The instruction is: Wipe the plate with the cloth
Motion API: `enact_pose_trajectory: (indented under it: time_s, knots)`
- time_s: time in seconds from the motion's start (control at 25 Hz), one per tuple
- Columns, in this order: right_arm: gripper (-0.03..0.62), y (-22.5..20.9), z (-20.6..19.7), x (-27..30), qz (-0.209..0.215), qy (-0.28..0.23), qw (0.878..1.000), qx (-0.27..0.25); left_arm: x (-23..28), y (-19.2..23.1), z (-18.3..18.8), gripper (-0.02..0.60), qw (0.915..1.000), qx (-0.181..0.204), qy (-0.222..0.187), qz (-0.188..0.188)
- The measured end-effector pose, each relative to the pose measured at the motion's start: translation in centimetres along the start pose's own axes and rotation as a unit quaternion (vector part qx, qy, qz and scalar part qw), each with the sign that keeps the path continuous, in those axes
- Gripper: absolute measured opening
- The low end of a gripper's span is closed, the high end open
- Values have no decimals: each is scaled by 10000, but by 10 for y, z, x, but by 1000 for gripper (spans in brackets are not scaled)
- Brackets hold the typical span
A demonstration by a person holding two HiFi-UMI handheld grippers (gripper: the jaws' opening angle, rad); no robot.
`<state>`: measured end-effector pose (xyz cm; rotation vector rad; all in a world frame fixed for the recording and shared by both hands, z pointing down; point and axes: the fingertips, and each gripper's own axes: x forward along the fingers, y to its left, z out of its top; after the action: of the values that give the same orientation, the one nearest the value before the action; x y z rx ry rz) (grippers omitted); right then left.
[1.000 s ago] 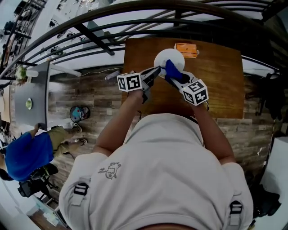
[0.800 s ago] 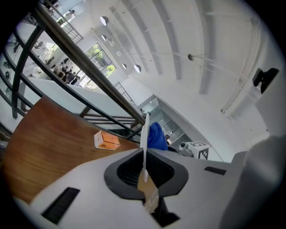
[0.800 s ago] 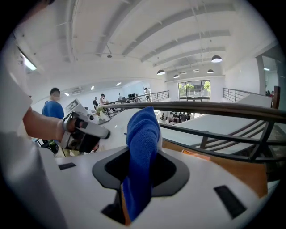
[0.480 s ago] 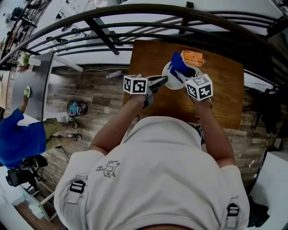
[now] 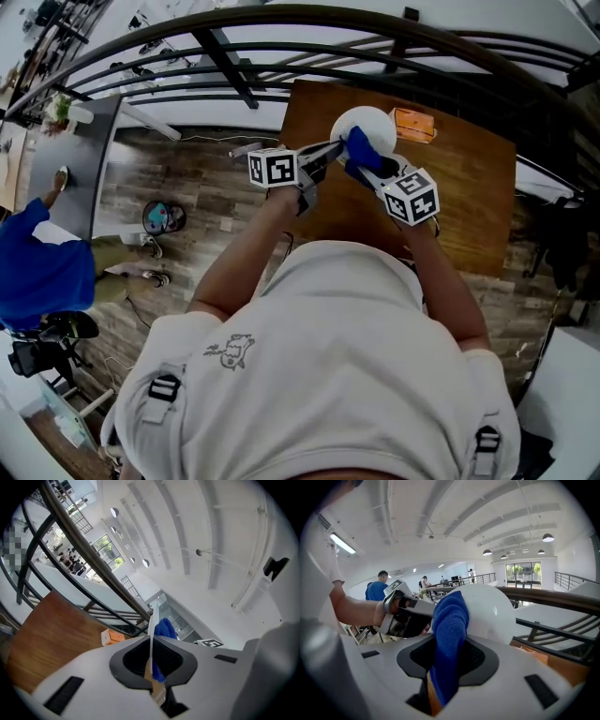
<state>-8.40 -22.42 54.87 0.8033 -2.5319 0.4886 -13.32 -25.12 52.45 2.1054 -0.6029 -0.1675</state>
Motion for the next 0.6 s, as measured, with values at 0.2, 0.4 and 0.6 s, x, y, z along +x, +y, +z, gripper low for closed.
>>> enact_pose_trajectory:
  time_s: [0.2,0.4,0.6]
  knots:
    - [126,-31,-6,-20,-420,38,9990,135,-8,1,3,23,9998,182,59,47]
    - [127,-71,16,-42,-958,-47,9954,52,-3,-7,-10,25,9987,357,361,-7]
    - [127,-80,47,-48,-1200,-204,9924,-192,9,-20,-23,25,9977,323,551,-206]
